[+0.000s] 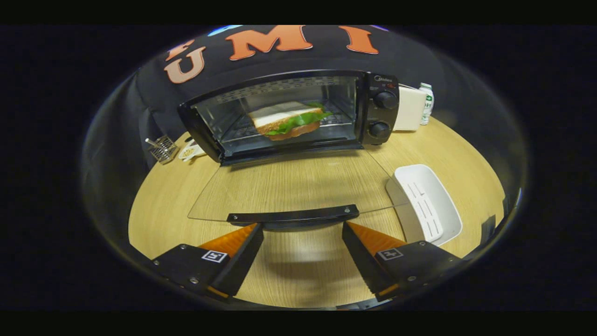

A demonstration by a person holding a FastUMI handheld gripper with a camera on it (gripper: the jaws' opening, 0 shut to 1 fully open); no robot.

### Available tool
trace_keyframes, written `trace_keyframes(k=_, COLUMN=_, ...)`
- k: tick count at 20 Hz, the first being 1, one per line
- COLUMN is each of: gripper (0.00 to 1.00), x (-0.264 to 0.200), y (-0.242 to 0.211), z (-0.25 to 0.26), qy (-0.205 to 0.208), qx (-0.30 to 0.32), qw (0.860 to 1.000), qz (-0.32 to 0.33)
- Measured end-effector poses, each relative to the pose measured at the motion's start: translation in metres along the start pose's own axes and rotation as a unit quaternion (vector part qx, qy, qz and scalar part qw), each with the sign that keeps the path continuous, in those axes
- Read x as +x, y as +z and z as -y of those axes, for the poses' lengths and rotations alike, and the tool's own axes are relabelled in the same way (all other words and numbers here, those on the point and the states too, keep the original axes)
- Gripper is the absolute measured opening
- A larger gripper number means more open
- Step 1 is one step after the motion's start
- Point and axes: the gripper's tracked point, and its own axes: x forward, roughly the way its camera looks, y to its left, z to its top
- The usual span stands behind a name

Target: Open the toaster oven, put the food inside, and close the toaster oven door.

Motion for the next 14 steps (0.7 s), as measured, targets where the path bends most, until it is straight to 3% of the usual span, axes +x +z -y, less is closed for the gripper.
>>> trace_keyframes(k=8, gripper=1.0, x=-0.02, y=0.025, z=-0.002, qy=-0.002, qx=0.002, qw=1.0, qz=0.018)
trace_keyframes(k=14, gripper=1.0, x=-0.036, y=0.075, z=-0.008, qy=0.021, qx=0.033, qw=0.998, qz=0.059)
